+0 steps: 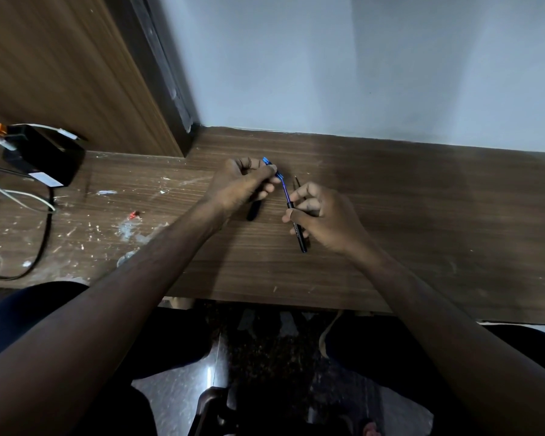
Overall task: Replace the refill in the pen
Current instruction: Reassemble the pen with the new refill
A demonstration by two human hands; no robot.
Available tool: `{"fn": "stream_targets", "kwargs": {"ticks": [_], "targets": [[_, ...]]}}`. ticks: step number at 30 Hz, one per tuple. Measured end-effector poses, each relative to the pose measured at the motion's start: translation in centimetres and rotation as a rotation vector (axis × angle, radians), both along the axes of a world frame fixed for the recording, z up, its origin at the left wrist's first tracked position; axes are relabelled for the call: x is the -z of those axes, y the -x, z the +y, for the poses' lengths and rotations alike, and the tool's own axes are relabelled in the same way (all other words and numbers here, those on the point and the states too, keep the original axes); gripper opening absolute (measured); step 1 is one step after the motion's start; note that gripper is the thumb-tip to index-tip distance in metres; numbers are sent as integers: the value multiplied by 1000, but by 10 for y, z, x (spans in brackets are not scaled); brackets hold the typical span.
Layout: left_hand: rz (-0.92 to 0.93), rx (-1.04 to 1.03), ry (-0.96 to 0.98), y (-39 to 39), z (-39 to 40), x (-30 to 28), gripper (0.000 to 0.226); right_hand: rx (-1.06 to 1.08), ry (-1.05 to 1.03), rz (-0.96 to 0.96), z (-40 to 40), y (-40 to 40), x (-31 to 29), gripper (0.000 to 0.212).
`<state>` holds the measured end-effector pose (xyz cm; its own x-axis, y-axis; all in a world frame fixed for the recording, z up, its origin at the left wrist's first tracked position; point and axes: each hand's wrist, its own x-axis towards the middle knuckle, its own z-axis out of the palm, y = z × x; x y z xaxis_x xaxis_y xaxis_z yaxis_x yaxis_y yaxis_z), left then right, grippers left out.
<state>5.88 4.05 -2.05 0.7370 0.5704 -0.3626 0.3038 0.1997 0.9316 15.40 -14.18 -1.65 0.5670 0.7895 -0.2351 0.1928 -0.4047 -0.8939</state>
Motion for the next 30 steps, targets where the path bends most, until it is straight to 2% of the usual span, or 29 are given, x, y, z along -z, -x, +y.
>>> {"fn": "stream_targets", "kwargs": {"ticks": [7, 12, 16, 21, 25, 30], "targets": [[44, 66, -112, 0, -2, 0, 7, 1, 10, -56, 0, -1, 2, 18], [139, 202, -285, 4, -1, -3, 20, 77, -36, -96, 0, -2, -3, 24], [113, 229, -208, 5, -5, -7, 15, 98, -33, -103, -1, 0, 0, 22], [79, 241, -199, 5, -4, -9, 4, 149, -55, -32, 0, 0, 8, 10], [73, 190, -157, 4, -9, -11, 6, 206, -33, -22, 4, 2, 12, 18], [28, 72, -96, 1, -18, -9, 24, 275, -47, 20, 5, 1, 11, 15]]}}
